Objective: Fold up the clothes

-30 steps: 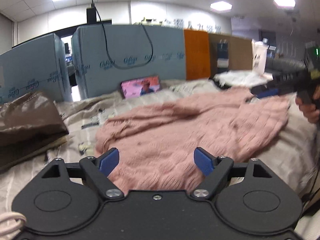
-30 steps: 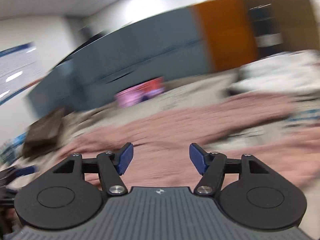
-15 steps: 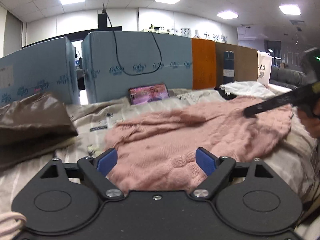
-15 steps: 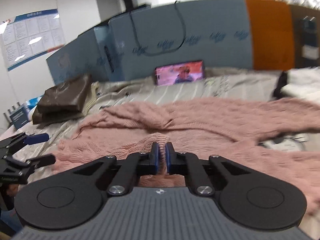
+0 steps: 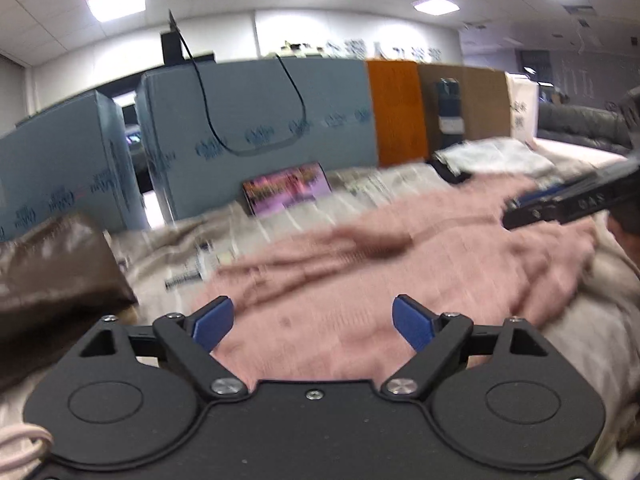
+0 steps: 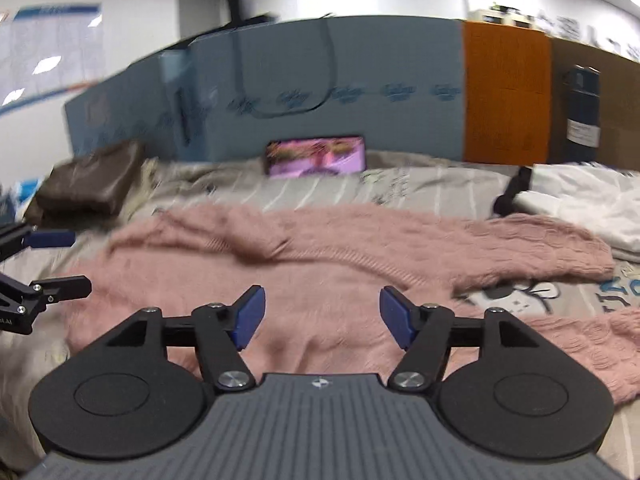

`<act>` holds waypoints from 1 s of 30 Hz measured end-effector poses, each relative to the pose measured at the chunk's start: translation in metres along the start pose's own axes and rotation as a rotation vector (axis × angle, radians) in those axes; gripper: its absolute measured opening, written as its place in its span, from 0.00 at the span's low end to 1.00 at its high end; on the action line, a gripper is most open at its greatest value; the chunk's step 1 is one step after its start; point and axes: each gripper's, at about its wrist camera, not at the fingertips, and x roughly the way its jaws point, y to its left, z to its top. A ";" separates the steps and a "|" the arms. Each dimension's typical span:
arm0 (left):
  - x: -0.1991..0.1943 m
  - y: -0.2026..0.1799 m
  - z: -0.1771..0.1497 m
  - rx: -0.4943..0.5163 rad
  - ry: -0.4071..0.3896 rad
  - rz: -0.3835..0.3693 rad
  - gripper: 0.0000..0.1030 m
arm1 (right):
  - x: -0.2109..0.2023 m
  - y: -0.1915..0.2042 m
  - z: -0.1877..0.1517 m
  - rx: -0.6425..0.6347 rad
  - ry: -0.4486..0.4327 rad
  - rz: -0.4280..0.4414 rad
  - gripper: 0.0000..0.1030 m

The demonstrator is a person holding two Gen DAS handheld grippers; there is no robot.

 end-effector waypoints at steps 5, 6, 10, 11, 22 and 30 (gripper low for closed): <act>0.050 -0.010 0.035 0.067 -0.004 0.002 0.85 | -0.008 -0.032 -0.002 0.108 -0.025 -0.076 0.62; 0.063 -0.012 0.041 0.084 0.002 0.006 0.85 | -0.010 -0.037 -0.003 0.116 -0.028 -0.091 0.64; 0.113 -0.007 0.053 0.055 0.087 0.050 0.85 | -0.022 -0.054 -0.009 0.129 -0.036 -0.142 0.69; 0.125 -0.008 0.053 0.062 0.131 0.054 0.85 | -0.025 -0.059 -0.011 0.138 -0.036 -0.168 0.70; 0.109 -0.010 0.060 0.093 0.100 -0.002 0.85 | -0.075 -0.128 -0.032 0.305 -0.033 -0.426 0.73; 0.002 -0.021 0.027 0.314 -0.002 -0.281 0.93 | -0.100 -0.131 -0.047 0.253 -0.031 -0.369 0.79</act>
